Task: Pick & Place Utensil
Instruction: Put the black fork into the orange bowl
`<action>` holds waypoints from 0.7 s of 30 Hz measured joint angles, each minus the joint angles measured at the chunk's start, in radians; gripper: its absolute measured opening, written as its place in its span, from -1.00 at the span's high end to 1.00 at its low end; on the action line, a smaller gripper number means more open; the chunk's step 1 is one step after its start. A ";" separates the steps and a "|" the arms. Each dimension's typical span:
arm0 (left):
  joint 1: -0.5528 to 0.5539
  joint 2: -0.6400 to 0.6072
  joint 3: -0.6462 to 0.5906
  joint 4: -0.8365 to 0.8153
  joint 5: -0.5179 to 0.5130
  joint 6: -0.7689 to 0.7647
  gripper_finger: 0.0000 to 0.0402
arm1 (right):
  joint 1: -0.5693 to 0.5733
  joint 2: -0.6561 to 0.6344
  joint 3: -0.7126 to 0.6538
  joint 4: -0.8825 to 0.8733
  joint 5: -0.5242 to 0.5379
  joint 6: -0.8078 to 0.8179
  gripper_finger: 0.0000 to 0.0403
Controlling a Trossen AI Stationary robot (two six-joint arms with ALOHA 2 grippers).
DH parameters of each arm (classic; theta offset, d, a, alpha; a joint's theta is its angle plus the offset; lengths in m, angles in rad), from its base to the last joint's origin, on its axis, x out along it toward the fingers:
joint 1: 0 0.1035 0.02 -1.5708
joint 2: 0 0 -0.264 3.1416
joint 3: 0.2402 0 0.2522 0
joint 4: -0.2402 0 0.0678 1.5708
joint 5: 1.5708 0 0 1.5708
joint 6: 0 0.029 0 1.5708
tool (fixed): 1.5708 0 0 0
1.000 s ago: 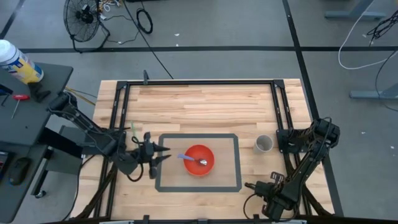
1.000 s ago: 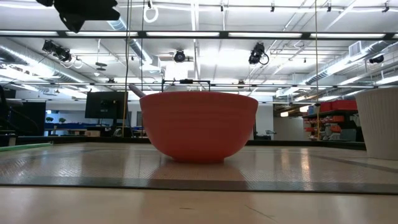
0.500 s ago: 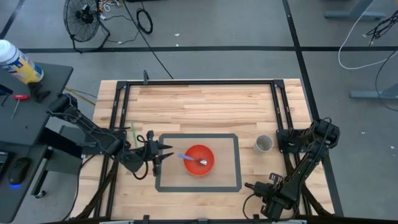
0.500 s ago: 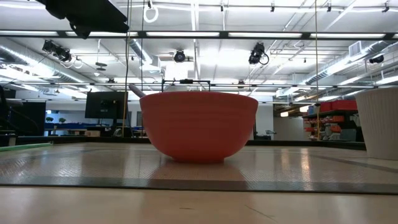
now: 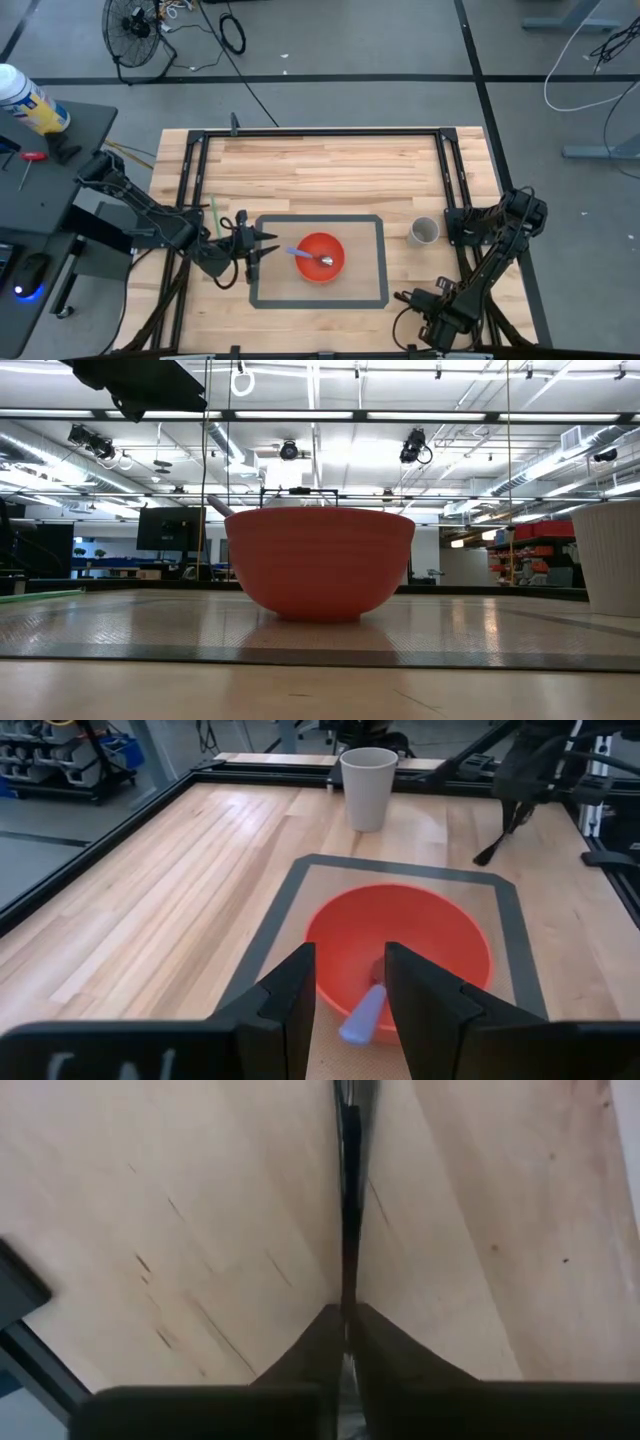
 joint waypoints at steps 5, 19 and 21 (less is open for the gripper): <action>0.007 0.000 0.000 0.000 0.000 -0.001 0.37 | -0.004 0.000 0.000 0.001 0.000 0.020 0.96; 0.008 -0.001 0.000 0.001 -0.003 0.000 0.37 | -0.137 -0.131 0.078 -0.019 0.269 -0.214 0.94; 0.008 -0.001 0.000 0.001 -0.003 0.000 0.37 | -0.182 -0.152 0.097 0.002 0.340 -0.303 0.94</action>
